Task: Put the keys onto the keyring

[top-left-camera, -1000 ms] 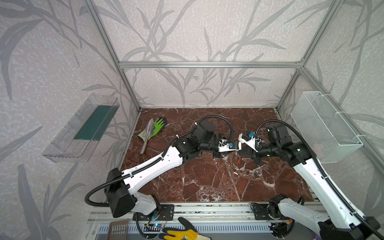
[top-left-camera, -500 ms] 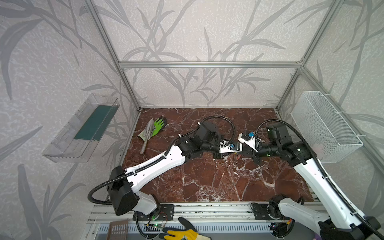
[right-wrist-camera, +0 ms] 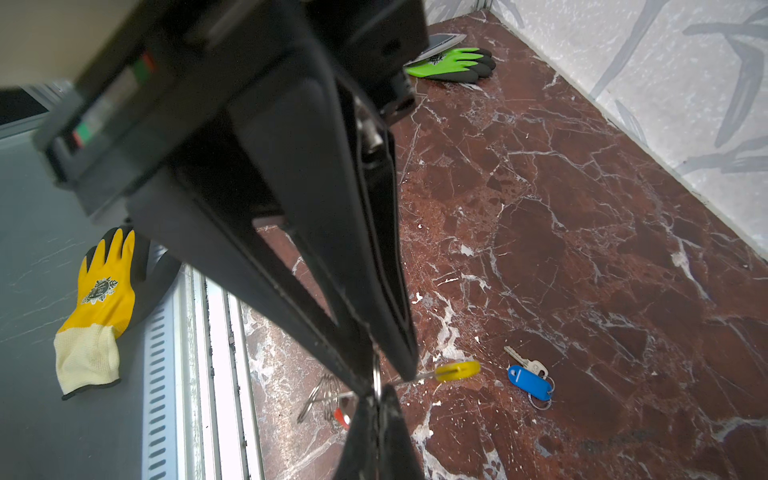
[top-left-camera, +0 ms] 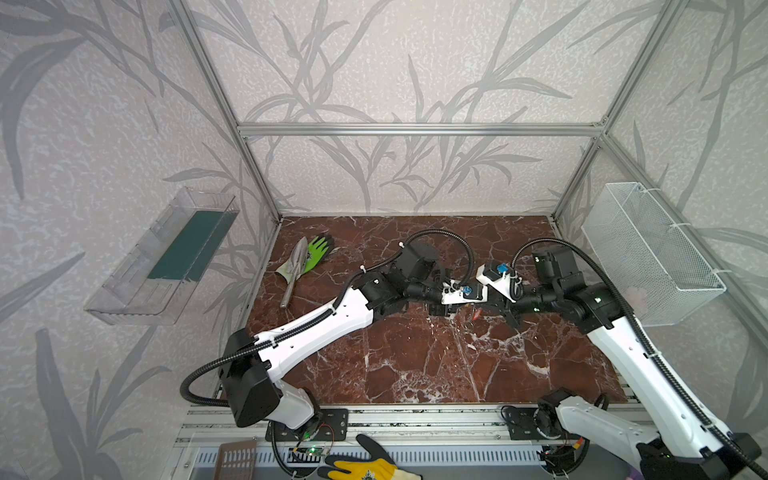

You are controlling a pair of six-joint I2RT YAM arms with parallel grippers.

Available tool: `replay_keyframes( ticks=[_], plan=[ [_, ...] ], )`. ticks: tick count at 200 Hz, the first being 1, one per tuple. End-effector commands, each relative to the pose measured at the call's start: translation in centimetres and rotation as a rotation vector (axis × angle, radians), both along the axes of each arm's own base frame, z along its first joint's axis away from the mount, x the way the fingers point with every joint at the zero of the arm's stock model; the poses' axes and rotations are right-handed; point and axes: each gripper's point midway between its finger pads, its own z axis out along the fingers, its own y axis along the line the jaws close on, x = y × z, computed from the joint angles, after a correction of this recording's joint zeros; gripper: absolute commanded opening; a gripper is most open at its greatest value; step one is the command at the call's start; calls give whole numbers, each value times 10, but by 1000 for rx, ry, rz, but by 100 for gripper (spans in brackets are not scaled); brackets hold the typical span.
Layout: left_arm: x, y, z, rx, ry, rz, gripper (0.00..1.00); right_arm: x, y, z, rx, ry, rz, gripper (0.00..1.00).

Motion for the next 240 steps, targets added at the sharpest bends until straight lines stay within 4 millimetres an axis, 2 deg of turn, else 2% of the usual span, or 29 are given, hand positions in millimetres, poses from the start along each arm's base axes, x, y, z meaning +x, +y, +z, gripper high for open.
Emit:
replay_keyframes(
  ticks=[1, 40, 106, 143, 172, 181, 193, 213, 225, 240],
  plan=[
    [-4, -5, -1, 19, 7, -33, 17, -3, 6, 16, 50, -64, 38, 0],
    [-3, -6, -5, 38, 20, -34, 13, -3, 6, 18, 49, -94, 46, 0],
    [-4, -7, -12, 63, 47, -44, 12, -8, 5, 21, 59, -166, 72, 0],
    [-4, -8, -14, 69, 54, -47, 4, -10, 5, 23, 67, -200, 79, 0],
    [-6, -8, -15, 72, 69, -53, 6, -12, 6, 25, 79, -222, 92, 0],
    [-7, -9, -15, 73, 75, -59, 0, -12, 6, 25, 84, -228, 96, 0],
    [-9, -9, -15, 72, 80, -65, 0, -11, 6, 26, 87, -235, 90, 0],
    [-7, -10, -12, 50, 94, -52, 0, -6, 3, 26, 74, -253, 52, 13],
    [-4, -10, -3, 5, 111, -32, 0, -2, -2, 24, 58, -269, 17, 22],
    [1, -8, 10, -69, 137, -9, 0, -1, -8, 19, 47, -287, -17, 27]
  ],
)
